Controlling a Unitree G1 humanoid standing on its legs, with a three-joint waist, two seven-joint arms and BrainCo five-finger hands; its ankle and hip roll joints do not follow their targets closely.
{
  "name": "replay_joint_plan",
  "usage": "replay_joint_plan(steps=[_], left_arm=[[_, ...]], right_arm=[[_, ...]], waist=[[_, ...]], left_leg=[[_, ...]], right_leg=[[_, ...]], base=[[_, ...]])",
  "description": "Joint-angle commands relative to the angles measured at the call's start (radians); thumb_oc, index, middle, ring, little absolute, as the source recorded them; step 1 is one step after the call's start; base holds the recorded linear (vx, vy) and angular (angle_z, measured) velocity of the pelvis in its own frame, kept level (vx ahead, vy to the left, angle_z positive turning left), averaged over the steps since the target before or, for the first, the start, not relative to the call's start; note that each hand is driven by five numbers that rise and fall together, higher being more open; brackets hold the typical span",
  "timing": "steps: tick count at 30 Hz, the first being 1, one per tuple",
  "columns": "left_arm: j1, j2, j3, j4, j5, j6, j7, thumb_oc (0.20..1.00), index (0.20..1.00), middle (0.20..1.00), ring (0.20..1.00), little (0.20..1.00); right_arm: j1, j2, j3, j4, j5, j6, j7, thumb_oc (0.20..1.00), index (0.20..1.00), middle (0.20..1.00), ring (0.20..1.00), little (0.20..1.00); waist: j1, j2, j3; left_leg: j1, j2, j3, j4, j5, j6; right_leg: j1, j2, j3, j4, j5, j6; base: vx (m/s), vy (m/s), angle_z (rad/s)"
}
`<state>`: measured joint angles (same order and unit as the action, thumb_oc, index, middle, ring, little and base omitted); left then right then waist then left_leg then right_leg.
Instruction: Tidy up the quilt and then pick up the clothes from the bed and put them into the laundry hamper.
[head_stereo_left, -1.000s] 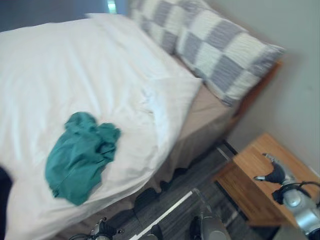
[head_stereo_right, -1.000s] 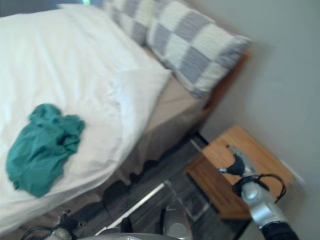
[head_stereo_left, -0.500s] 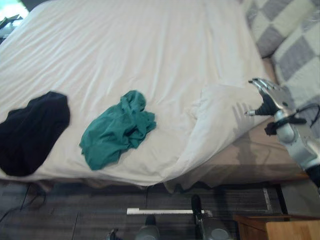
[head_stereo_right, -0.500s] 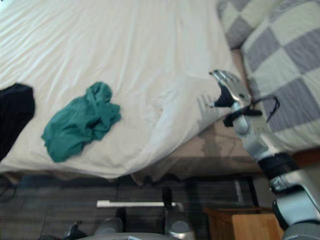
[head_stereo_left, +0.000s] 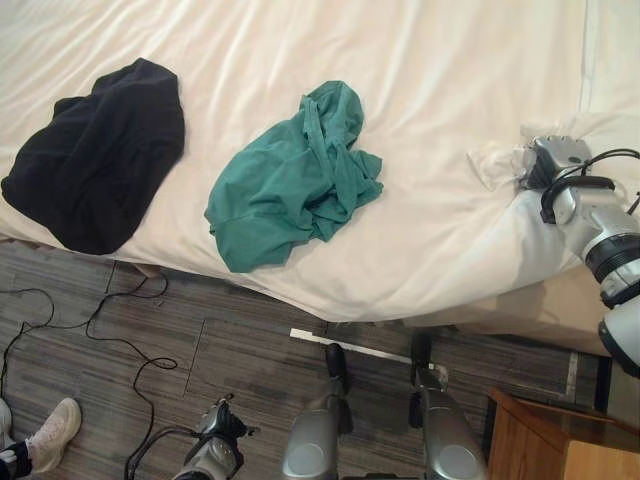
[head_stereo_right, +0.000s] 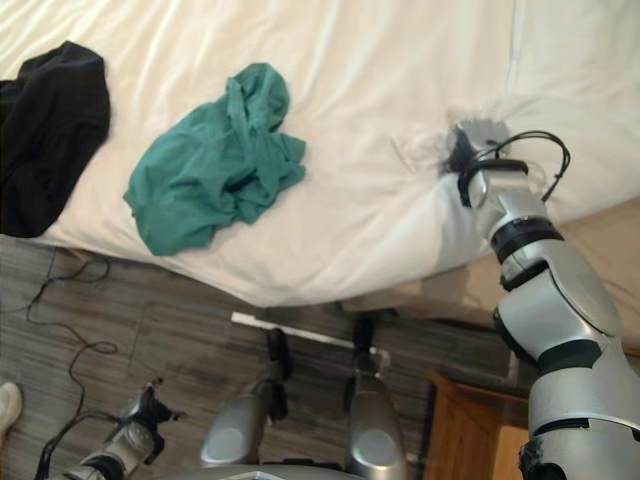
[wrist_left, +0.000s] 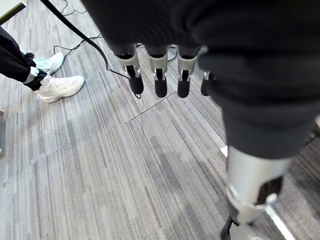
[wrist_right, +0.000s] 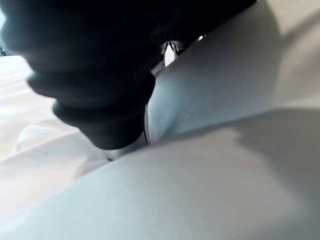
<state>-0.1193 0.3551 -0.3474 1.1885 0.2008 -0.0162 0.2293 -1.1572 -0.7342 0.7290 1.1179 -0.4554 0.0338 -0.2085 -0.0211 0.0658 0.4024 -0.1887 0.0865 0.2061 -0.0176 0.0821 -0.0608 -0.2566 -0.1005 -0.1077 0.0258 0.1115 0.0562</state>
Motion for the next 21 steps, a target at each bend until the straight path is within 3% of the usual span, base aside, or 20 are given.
replay_joint_plan(steps=[1, 3, 5, 6, 7, 8, 9, 11, 12, 13, 16, 19, 21], left_arm=[[0.002, 0.018, -0.026, 0.025, -0.015, -0.004, 0.016, 1.000, 1.000, 1.000, 1.000, 1.000], [0.000, 0.013, -0.028, 0.015, 0.013, 0.000, 0.015, 1.000, 1.000, 1.000, 1.000, 1.000], [0.021, -0.020, 0.035, 0.017, 0.020, 0.029, 0.012, 1.000, 1.000, 1.000, 1.000, 1.000], [0.021, -0.017, 0.031, 0.016, 0.020, 0.030, 0.012, 1.000, 1.000, 1.000, 1.000, 1.000], [0.026, -0.024, 0.073, 0.030, 0.016, 0.046, 0.011, 1.000, 1.000, 1.000, 1.000, 1.000], [0.029, -0.021, 0.118, 0.053, 0.035, 0.072, 0.002, 1.000, 1.000, 1.000, 1.000, 1.000], [0.029, -0.021, 0.116, 0.053, 0.034, 0.072, 0.002, 1.000, 1.000, 1.000, 1.000, 1.000], [0.044, -0.047, 0.144, 0.065, 0.051, 0.093, -0.004, 1.000, 1.000, 1.000, 1.000, 1.000], [0.044, -0.047, 0.143, 0.065, 0.051, 0.093, -0.004, 1.000, 1.000, 1.000, 1.000, 1.000], [0.052, -0.071, 0.159, 0.064, 0.019, 0.093, 0.002, 1.000, 1.000, 1.000, 1.000, 1.000], [0.062, -0.096, 0.174, 0.066, -0.028, 0.099, 0.007, 1.000, 1.000, 1.000, 1.000, 1.000], [0.081, -0.103, 0.183, 0.074, -0.055, 0.107, 0.005, 1.000, 1.000, 1.000, 1.000, 1.000], [0.087, -0.102, 0.184, 0.076, -0.062, 0.112, 0.007, 1.000, 1.000, 1.000, 1.000, 1.000]], right_arm=[[0.009, -0.046, 0.029, 0.026, 0.035, 0.037, -0.013, 0.200, 0.200, 0.200, 0.200, 0.200], [0.083, -0.067, -0.025, -0.054, 0.057, 0.032, -0.029, 0.200, 0.200, 0.200, 0.200, 0.200], [0.441, -0.096, -0.266, -0.327, 0.114, 0.025, -0.060, 0.200, 0.200, 0.200, 0.200, 0.200], [0.450, -0.097, -0.274, -0.334, 0.112, 0.028, -0.059, 0.200, 0.200, 0.200, 0.200, 0.200], [0.587, -0.096, -0.357, -0.425, 0.115, 0.021, -0.063, 0.200, 0.200, 0.200, 0.200, 0.200], [0.825, -0.074, -0.500, -0.550, 0.098, 0.029, -0.051, 1.000, 1.000, 1.000, 1.000, 1.000], [0.828, -0.074, -0.502, -0.552, 0.098, 0.030, -0.050, 1.000, 1.000, 1.000, 1.000, 1.000], [1.073, 0.057, -0.647, -0.589, 0.131, 0.039, -0.089, 1.000, 1.000, 1.000, 1.000, 1.000], [1.074, 0.058, -0.648, -0.589, 0.131, 0.040, -0.089, 1.000, 1.000, 1.000, 1.000, 1.000], [1.162, 0.173, -0.710, -0.554, 0.221, 0.037, -0.134, 1.000, 1.000, 1.000, 1.000, 1.000], [1.260, 0.300, -0.795, -0.476, 0.389, 0.035, -0.173, 1.000, 1.000, 1.000, 1.000, 1.000], [1.293, 0.342, -0.872, -0.396, 0.516, 0.042, -0.221, 1.000, 1.000, 1.000, 1.000, 1.000], [1.293, 0.323, -0.926, -0.371, 0.555, 0.048, -0.265, 1.000, 1.000, 1.000, 1.000, 1.000]], waist=[[-0.013, -0.031, -0.032], [-0.031, -0.040, -0.043], [-0.072, -0.061, -0.071], [-0.068, -0.063, -0.073], [-0.086, -0.070, -0.083], [-0.098, -0.089, -0.118], [-0.096, -0.089, -0.119], [-0.128, -0.112, -0.164], [-0.127, -0.112, -0.165], [-0.150, -0.117, -0.188], [-0.174, -0.123, -0.223], [-0.184, -0.129, -0.250], [-0.185, -0.132, -0.260]], left_leg=[[-0.014, 0.071, -0.025, 0.085, -0.036, -0.080], [0.008, 0.072, -0.017, 0.074, -0.042, -0.081], [0.071, 0.073, -0.003, 0.057, -0.064, -0.079], [0.069, 0.073, -0.003, 0.056, -0.060, -0.079], [0.092, 0.073, 0.000, 0.052, -0.072, -0.077], [0.126, 0.070, 0.004, 0.041, -0.082, -0.072], [0.126, 0.070, 0.005, 0.041, -0.082, -0.072], [0.187, 0.065, 0.026, 0.022, -0.102, -0.064], [0.187, 0.065, 0.026, 0.021, -0.101, -0.064], [0.218, 0.067, 0.040, 0.013, -0.115, -0.060], [0.239, 0.065, 0.052, 0.000, -0.113, -0.059], [0.259, 0.062, 0.061, -0.006, -0.119, -0.058], [0.269, 0.061, 0.063, -0.007, -0.125, -0.057]], right_leg=[[-0.062, -0.021, 0.047, 0.152, -0.165, 0.111], [-0.039, -0.018, 0.049, 0.128, -0.163, 0.111], [0.015, -0.017, 0.059, 0.098, -0.161, 0.113], [0.014, -0.017, 0.059, 0.094, -0.155, 0.113], [0.035, -0.015, 0.061, 0.089, -0.160, 0.114], [0.069, -0.015, 0.067, 0.065, -0.152, 0.116], [0.068, -0.015, 0.067, 0.064, -0.151, 0.116], [0.119, -0.013, 0.086, 0.035, -0.147, 0.119], [0.118, -0.013, 0.087, 0.034, -0.146, 0.119], [0.142, -0.016, 0.099, 0.022, -0.146, 0.124], [0.153, -0.019, 0.108, 0.005, -0.128, 0.130], [0.166, -0.022, 0.118, -0.004, -0.120, 0.137], [0.174, -0.025, 0.121, -0.006, -0.120, 0.140]], base=[[0.04, 0.009, 0.00], [0.04, 0.029, 0.00], [0.12, 0.055, 0.01], [0.10, 0.014, 0.02], [0.14, -0.008, -0.10], [0.15, -0.006, -0.13], [0.20, 0.012, -0.10], [0.15, 0.045, -0.19], [0.14, 0.070, -0.58], [0.10, 0.061, -0.60], [0.09, 0.082, -0.33], [0.06, 0.070, -0.27], [0.04, 0.051, -0.16]])
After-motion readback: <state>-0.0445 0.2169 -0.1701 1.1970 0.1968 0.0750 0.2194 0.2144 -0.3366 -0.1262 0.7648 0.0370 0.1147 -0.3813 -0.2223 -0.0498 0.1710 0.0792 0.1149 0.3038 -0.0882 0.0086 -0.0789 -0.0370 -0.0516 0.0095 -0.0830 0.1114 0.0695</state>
